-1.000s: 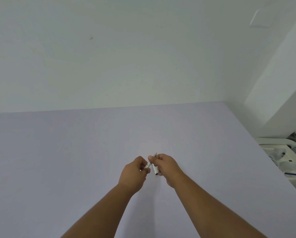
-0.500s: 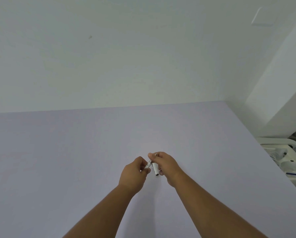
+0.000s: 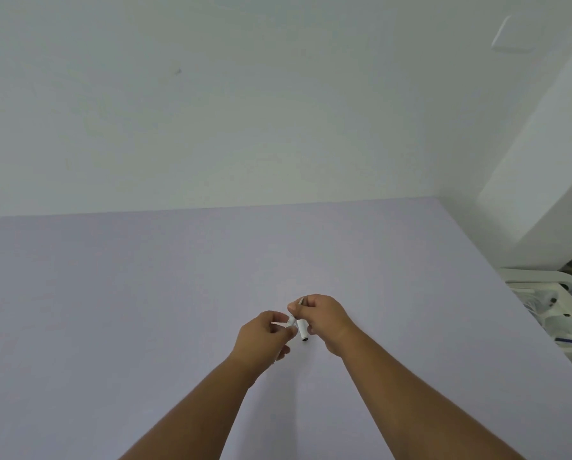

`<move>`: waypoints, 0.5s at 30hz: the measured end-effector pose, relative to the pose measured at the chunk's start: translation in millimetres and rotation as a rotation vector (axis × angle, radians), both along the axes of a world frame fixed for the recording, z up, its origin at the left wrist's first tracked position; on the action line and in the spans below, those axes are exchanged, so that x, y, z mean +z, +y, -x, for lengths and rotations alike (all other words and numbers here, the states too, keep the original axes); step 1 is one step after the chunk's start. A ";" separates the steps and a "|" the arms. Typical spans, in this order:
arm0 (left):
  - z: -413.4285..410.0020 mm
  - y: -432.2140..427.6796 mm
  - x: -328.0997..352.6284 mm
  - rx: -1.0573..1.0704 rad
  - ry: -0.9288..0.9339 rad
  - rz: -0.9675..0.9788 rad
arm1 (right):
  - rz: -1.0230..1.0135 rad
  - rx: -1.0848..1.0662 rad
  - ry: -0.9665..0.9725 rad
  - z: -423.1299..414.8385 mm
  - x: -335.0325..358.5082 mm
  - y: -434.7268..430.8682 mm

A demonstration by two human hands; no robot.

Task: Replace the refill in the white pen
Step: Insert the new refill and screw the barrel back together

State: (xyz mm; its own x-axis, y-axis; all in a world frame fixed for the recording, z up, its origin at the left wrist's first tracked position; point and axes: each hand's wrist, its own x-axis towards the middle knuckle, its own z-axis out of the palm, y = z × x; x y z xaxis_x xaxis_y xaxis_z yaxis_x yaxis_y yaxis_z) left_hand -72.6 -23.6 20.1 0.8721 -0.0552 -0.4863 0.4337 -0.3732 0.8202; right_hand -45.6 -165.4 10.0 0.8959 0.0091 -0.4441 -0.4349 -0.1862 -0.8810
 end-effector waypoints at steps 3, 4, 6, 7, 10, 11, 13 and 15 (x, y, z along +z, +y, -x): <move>-4.1 3.7 0.2 0.028 0.075 0.060 | 0.006 0.042 0.001 -5.8 4.1 -0.2; -5.5 5.2 -1.1 0.041 0.091 0.076 | 0.027 0.020 -0.009 -8.9 4.3 -0.5; -7.6 8.7 -4.9 0.075 0.128 0.094 | 0.149 -0.075 -0.051 -16.0 0.5 -2.5; -8.5 10.2 -7.5 0.092 0.145 0.098 | 0.255 -0.102 -0.070 -19.1 -2.6 -3.6; -9.6 14.7 -18.4 0.138 0.187 0.122 | 0.573 0.006 -0.049 -24.0 -17.8 -3.9; -9.6 15.7 -21.5 0.146 0.201 0.129 | 0.649 0.061 -0.020 -24.0 -23.1 -2.4; -9.3 17.0 -25.9 0.143 0.224 0.127 | 0.760 0.141 0.011 -23.8 -34.1 1.9; -10.0 17.8 -28.2 0.132 0.236 0.120 | 0.800 0.165 -0.004 -24.3 -44.7 5.1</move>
